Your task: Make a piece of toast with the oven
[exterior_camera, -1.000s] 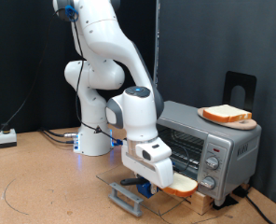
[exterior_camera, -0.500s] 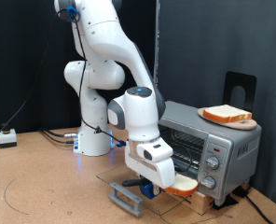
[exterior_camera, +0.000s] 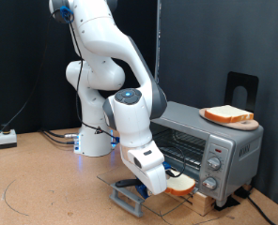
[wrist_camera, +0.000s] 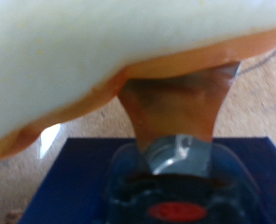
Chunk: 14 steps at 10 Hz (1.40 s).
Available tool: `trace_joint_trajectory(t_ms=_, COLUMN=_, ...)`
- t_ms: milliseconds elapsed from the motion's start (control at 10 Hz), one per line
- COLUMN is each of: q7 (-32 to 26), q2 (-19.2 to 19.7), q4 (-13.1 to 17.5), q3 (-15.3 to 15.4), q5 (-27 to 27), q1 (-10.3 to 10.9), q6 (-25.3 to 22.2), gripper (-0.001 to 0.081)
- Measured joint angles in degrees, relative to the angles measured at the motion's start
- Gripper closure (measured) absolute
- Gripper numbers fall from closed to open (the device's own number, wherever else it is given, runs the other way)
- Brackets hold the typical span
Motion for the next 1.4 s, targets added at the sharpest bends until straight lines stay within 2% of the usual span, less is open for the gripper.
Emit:
trace_joint_trajectory(t_ms=200, q7=-2.51, q2=0.11, q4=2.20, q3=0.20, q5=2.63, q1=-1.92, q6=-2.40, gripper=0.0410)
trace_joint_trajectory(t_ms=400, q7=-7.38, q2=0.05, q4=4.98, q3=1.03, q5=6.43, q1=-5.01, q6=-5.54, gripper=0.0410)
trace_joint_trajectory(t_ms=600, q7=-12.96, q2=-0.36, q4=7.16, q3=1.97, q5=9.56, q1=-8.19, q6=-6.37, gripper=0.0410)
trace_joint_trajectory(t_ms=700, q7=-14.63, q2=-0.67, q4=7.38, q3=2.98, q5=10.51, q1=-9.41, q6=-6.37, gripper=0.0410)
trace_joint_trajectory(t_ms=800, q7=-14.18, q2=-0.60, q4=7.28, q3=2.87, q5=10.30, q1=-9.33, q6=-6.45, gripper=0.0410)
trace_joint_trajectory(t_ms=1000, q7=-15.89, q2=-1.73, q4=7.29, q3=2.91, q5=10.36, q1=-10.32, q6=-11.88, gripper=0.0410)
trace_joint_trajectory(t_ms=1200, q7=-21.75, q2=-5.41, q4=6.35, q3=4.46, q5=14.79, q1=-13.19, q6=-16.57, gripper=0.0410)
trace_joint_trajectory(t_ms=1400, q7=-26.80, q2=-10.15, q4=3.32, q3=5.67, q5=18.59, q1=-14.50, q6=-17.05, gripper=0.0410)
